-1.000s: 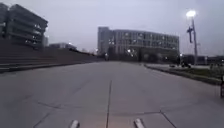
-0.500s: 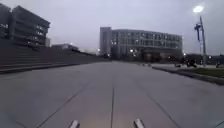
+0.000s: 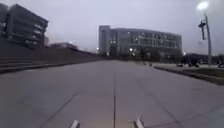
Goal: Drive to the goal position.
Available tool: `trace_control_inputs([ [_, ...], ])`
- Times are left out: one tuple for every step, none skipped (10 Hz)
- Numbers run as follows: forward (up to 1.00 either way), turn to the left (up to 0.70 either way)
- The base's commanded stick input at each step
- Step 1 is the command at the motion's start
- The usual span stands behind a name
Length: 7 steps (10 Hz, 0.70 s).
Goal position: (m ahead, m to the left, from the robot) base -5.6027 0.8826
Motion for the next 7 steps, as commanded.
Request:
trace_control_inputs([
  [1.00,0.00],
  [1.00,0.00],
  [1.00,0.00],
  [1.00,0.00],
  [1.00,0.00],
  [1.00,-0.04],
  [1.00,-0.35],
])
